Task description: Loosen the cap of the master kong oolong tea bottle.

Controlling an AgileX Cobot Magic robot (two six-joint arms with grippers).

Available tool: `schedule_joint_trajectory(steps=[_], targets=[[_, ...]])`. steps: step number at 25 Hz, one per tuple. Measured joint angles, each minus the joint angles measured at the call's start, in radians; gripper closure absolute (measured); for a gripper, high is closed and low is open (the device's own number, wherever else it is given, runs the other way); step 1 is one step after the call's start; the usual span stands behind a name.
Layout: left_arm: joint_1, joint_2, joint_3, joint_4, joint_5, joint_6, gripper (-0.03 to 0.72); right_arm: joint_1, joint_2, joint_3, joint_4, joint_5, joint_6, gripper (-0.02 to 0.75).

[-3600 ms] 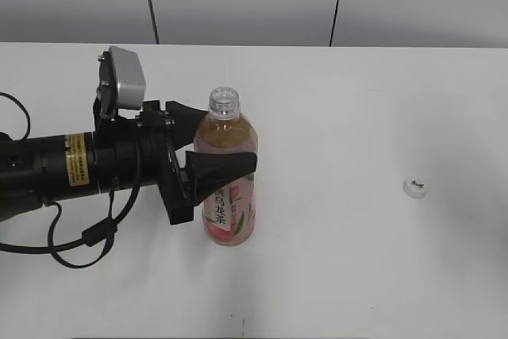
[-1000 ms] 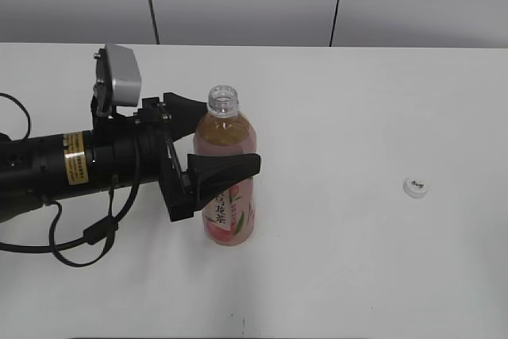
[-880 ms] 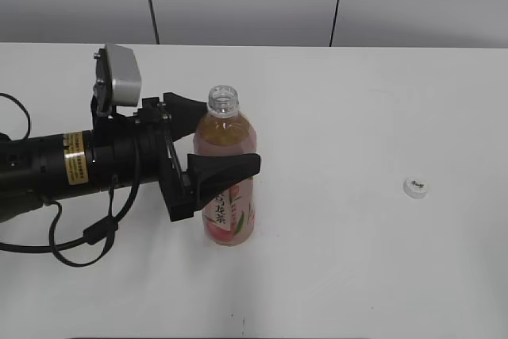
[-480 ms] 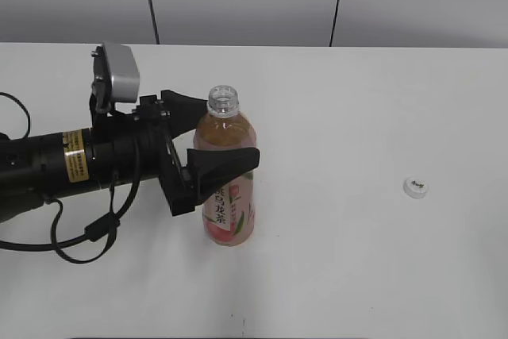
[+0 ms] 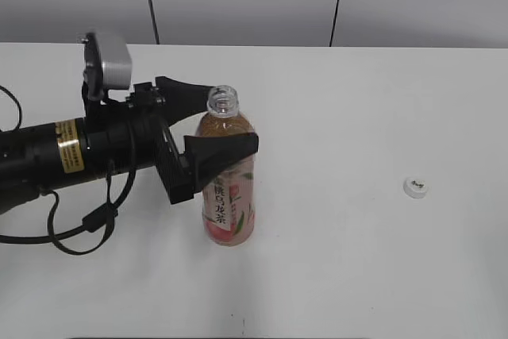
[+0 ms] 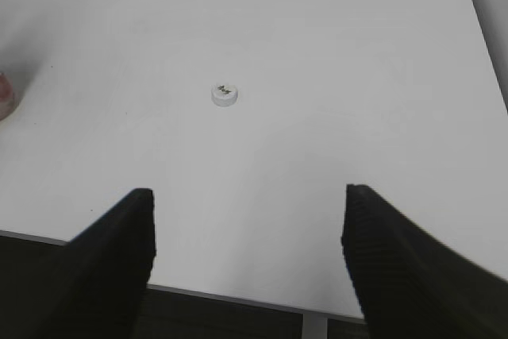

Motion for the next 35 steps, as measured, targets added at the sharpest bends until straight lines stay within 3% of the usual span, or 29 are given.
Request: schedule_joint_trajectory(steps=[20,27,35], targets=[[0.000,-0.127,0.000,-0.008,-0.003,-0.050,0.094,0.000,0.000,0.000,0.000,0.000,0.000,0.182],[0.000,-0.225,0.001,-0.008,0.002,-0.170,0.094,0.000,0.000,0.000,0.000,0.000,0.000,0.182],[0.000,-0.397,0.001,0.053,0.198,-0.340,0.094,0.000,0.000,0.000,0.000,0.000,0.000,0.182]])
